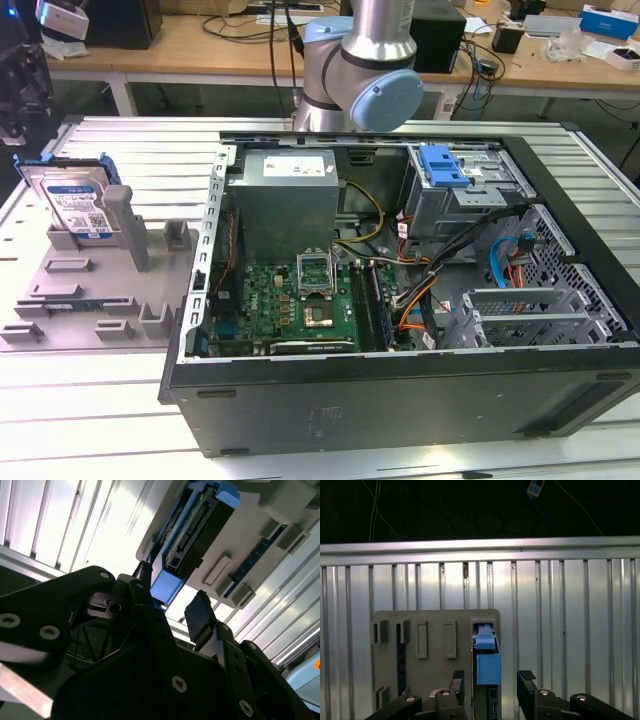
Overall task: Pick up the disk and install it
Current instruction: 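Pick up the disk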
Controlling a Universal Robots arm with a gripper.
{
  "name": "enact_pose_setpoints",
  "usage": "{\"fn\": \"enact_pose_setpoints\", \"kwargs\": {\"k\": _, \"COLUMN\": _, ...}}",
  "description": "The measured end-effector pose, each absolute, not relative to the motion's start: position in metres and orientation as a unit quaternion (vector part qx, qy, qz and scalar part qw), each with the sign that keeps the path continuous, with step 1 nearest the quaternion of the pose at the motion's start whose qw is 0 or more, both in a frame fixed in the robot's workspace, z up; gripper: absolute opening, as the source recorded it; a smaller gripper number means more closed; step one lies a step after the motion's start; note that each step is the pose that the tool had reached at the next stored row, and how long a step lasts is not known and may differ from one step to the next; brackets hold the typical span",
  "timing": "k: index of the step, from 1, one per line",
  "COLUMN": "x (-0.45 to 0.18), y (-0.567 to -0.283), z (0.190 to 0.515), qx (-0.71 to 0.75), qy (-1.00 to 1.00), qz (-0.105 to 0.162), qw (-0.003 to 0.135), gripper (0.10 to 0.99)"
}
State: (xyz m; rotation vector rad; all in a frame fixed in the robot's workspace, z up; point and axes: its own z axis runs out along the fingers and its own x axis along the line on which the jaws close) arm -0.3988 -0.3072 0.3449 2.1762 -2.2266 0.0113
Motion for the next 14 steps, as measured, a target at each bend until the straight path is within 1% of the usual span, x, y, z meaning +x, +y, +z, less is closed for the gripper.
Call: {"fn": "enact_pose_setpoints", "kwargs": {"k": 14, "x": -0.400, "y": -0.308, "z": 0.334, "qx": 0.699, "qy": -0.715, "qz": 0.004, "qw": 0.014, "gripper": 0.541}}
